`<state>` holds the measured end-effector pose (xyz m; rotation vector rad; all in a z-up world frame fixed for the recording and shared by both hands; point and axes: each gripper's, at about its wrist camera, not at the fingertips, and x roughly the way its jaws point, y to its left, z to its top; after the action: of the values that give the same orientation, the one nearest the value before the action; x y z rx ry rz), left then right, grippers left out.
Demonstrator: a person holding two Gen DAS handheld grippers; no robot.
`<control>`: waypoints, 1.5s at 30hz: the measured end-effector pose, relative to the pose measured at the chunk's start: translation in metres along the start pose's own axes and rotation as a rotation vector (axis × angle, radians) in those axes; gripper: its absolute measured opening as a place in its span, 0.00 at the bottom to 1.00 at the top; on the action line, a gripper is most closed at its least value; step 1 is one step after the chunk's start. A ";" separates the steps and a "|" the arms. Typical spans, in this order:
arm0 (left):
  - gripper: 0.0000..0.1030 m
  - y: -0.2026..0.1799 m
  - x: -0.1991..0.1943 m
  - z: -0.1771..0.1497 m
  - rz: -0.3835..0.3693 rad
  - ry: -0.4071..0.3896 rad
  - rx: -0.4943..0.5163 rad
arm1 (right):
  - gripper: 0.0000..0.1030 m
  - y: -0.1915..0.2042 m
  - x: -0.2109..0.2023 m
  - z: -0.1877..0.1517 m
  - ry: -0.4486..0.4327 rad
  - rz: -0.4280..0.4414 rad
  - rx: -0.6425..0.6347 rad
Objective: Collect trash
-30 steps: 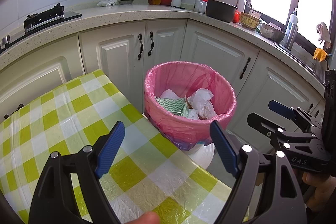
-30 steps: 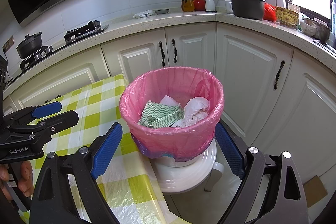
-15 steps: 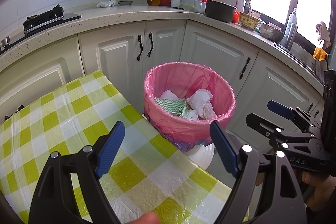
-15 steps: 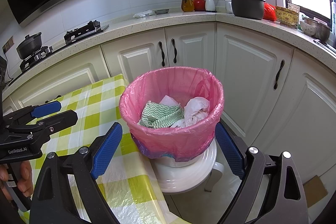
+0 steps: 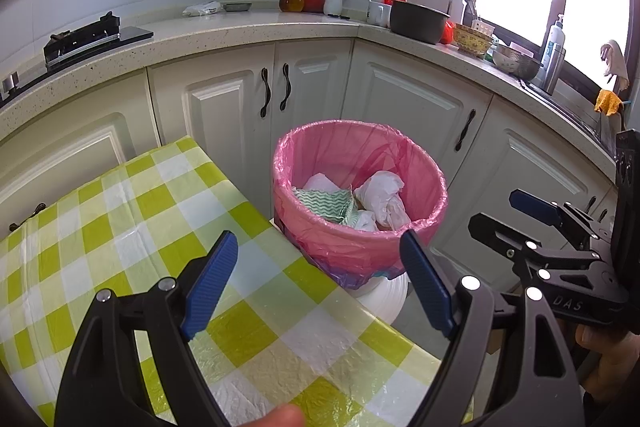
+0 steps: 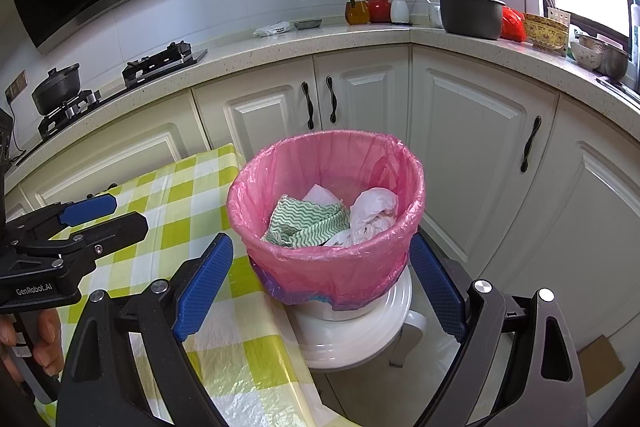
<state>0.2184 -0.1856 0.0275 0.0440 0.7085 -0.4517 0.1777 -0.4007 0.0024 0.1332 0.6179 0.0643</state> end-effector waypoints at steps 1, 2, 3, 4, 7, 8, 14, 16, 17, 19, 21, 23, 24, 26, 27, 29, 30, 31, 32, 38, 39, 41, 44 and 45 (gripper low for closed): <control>0.78 0.000 0.000 0.001 0.000 0.000 0.000 | 0.82 0.000 0.000 0.000 0.001 0.001 0.000; 0.78 0.000 0.000 0.000 0.000 0.000 0.001 | 0.82 0.000 -0.001 0.000 0.000 0.001 0.001; 0.78 0.000 0.000 0.000 0.000 -0.001 0.001 | 0.82 0.000 -0.001 0.000 0.000 0.000 0.000; 0.78 0.000 0.000 0.000 -0.002 -0.001 0.000 | 0.82 0.000 0.000 0.001 0.000 0.000 0.000; 0.78 0.000 -0.001 0.001 -0.004 -0.001 -0.002 | 0.82 0.000 0.000 0.000 0.000 0.000 0.001; 0.78 0.000 -0.001 0.002 -0.005 -0.001 -0.001 | 0.82 0.000 0.000 0.000 0.001 0.000 0.001; 0.79 0.000 -0.002 0.003 -0.007 0.004 0.004 | 0.82 -0.001 0.000 0.001 0.000 0.000 0.000; 0.79 0.000 -0.001 0.002 -0.009 0.004 0.006 | 0.82 0.000 0.000 0.001 0.000 0.000 0.001; 0.79 -0.001 -0.001 0.002 -0.008 0.004 0.008 | 0.82 0.000 0.000 0.000 0.001 0.000 0.001; 0.79 0.000 -0.001 0.002 -0.013 0.003 0.007 | 0.82 0.000 0.000 0.001 0.001 0.001 0.000; 0.80 0.000 -0.001 0.002 -0.011 0.001 0.009 | 0.82 -0.001 0.000 0.000 0.001 0.001 0.001; 0.81 -0.001 0.000 0.001 -0.010 0.003 0.014 | 0.82 -0.001 0.000 0.001 0.002 0.001 0.002; 0.82 -0.001 0.001 0.001 -0.008 0.003 0.016 | 0.82 -0.001 -0.001 0.000 0.002 0.000 0.002; 0.82 0.000 0.002 0.000 -0.008 0.000 0.014 | 0.82 -0.001 0.000 0.000 0.002 0.000 0.002; 0.82 -0.001 0.001 0.000 -0.003 -0.001 0.014 | 0.82 -0.001 0.000 0.000 0.002 0.000 0.002; 0.82 0.002 0.001 0.000 0.002 -0.003 0.002 | 0.82 -0.001 0.000 0.000 0.001 0.000 0.002; 0.82 0.003 0.001 -0.001 0.001 -0.003 -0.001 | 0.82 -0.001 0.000 0.000 0.002 0.000 0.002; 0.82 0.003 0.001 -0.001 0.001 -0.003 -0.001 | 0.82 -0.001 0.000 0.000 0.003 0.001 0.003; 0.82 0.004 0.001 -0.002 0.002 -0.003 -0.001 | 0.82 -0.001 0.000 0.000 0.002 0.000 0.002; 0.82 0.004 0.000 -0.001 0.001 -0.012 0.006 | 0.82 -0.002 0.000 -0.002 0.003 0.002 0.002; 0.82 0.004 -0.001 -0.001 0.009 -0.015 0.004 | 0.82 -0.002 0.000 -0.002 0.003 0.002 0.002; 0.82 0.005 -0.001 -0.001 0.013 -0.015 0.002 | 0.82 -0.001 0.000 -0.002 0.002 0.000 0.002; 0.82 0.005 -0.001 -0.001 0.014 -0.017 0.002 | 0.82 -0.001 0.000 -0.003 0.003 -0.001 0.004; 0.82 0.005 -0.002 -0.001 0.014 -0.018 0.003 | 0.82 -0.001 0.001 -0.003 0.004 -0.001 0.004</control>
<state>0.2185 -0.1804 0.0272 0.0481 0.6895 -0.4394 0.1768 -0.4016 -0.0009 0.1371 0.6222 0.0625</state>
